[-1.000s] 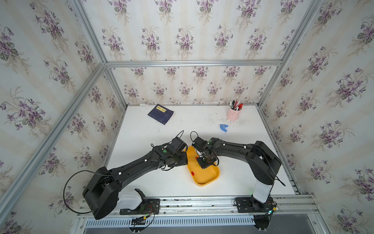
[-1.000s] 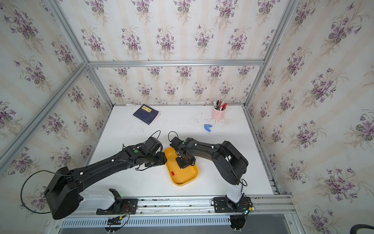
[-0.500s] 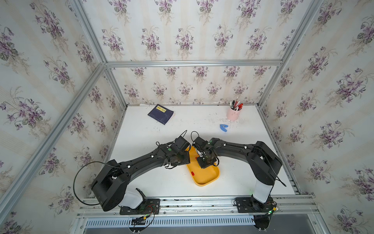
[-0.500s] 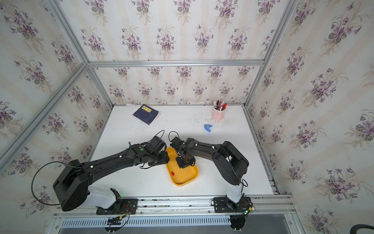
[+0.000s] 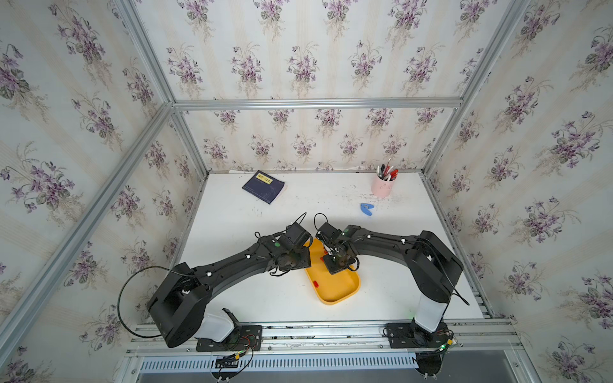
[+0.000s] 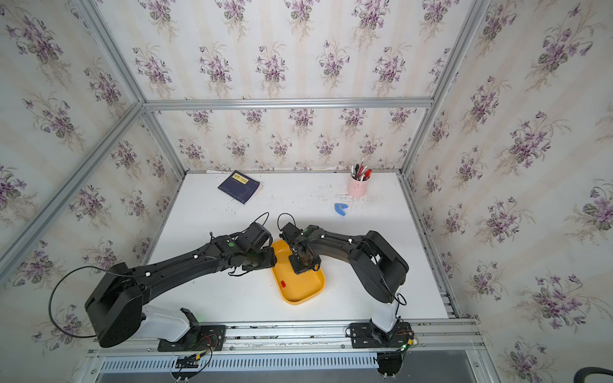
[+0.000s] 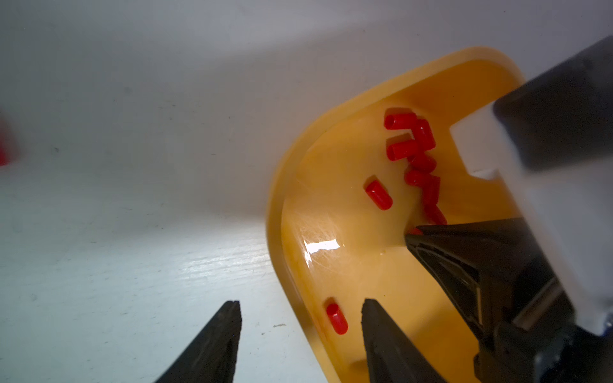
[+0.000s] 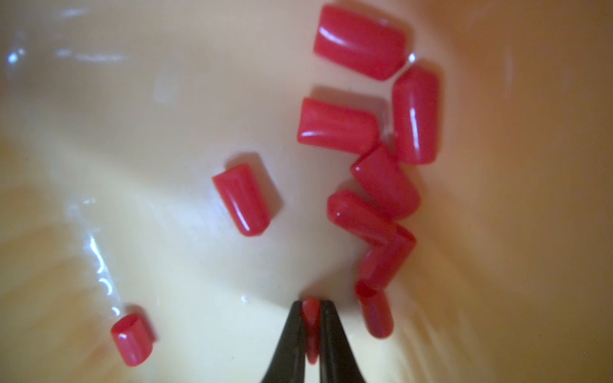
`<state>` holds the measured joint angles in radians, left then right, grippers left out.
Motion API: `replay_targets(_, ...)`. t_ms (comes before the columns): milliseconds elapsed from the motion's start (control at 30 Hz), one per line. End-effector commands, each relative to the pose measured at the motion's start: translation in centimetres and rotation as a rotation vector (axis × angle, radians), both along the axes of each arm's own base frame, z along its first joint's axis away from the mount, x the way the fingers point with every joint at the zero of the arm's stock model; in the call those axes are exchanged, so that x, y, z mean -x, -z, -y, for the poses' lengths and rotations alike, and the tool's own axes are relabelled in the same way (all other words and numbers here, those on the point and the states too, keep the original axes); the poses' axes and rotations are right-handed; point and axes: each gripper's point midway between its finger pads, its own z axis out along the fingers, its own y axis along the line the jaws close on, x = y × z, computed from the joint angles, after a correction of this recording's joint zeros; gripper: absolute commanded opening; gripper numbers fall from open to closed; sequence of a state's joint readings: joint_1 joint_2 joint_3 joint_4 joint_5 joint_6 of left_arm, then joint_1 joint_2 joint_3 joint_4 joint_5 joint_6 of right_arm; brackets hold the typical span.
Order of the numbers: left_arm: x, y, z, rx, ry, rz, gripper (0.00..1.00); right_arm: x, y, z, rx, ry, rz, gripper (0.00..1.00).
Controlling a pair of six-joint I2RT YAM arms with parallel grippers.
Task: Take the screw protection sleeves out of the storage box
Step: Pick up the screw protection sleeve from the storage box, then place the screw protection sleeve at the center of the board.
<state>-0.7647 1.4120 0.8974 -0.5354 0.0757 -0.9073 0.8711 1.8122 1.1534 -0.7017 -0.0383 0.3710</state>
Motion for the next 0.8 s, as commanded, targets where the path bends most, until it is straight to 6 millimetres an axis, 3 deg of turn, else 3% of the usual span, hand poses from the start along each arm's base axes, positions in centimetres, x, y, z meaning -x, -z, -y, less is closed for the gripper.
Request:
replay_targets(0,-0.4,-1.3,-0.6,-0.013,-0.004,0.043,0.64,-0.9,-1.6,-0.8,-0.059,0.020,0.038,0.11)
replay_targets(100,-0.6,-2.5,-0.7,-0.007,-0.007,0.065,0.67,-2.0,-4.1,-0.8,-0.122,0.051,0.076,0.11)
replay_targets(233,-0.7,-3.9,-0.4,0.014,0.008,0.085,0.69,-3.7,-9.0,-0.1,-0.238,0.083,0.142,0.12)
replay_targets(333,-0.5,-3.7,0.5,0.026,0.045,0.067,0.69,-5.0,-11.0,3.1,-0.222,0.140,0.187,0.13)
replay_targets(433,-0.3,-2.9,1.4,0.020,0.074,0.051,0.69,-5.7,-9.9,8.0,-0.150,0.223,0.194,0.13)
replay_targets(533,-0.2,-2.9,2.3,0.043,0.090,0.049,0.69,-6.0,-7.5,12.5,-0.069,0.303,0.175,0.13)
replay_targets(600,-0.2,-2.0,2.7,0.026,0.098,0.028,0.69,-6.0,-5.9,13.8,-0.043,0.326,0.154,0.13)
replay_targets(767,-0.2,-1.9,2.7,0.012,0.108,0.026,0.69,-7.1,-3.4,15.4,0.005,0.360,0.156,0.13)
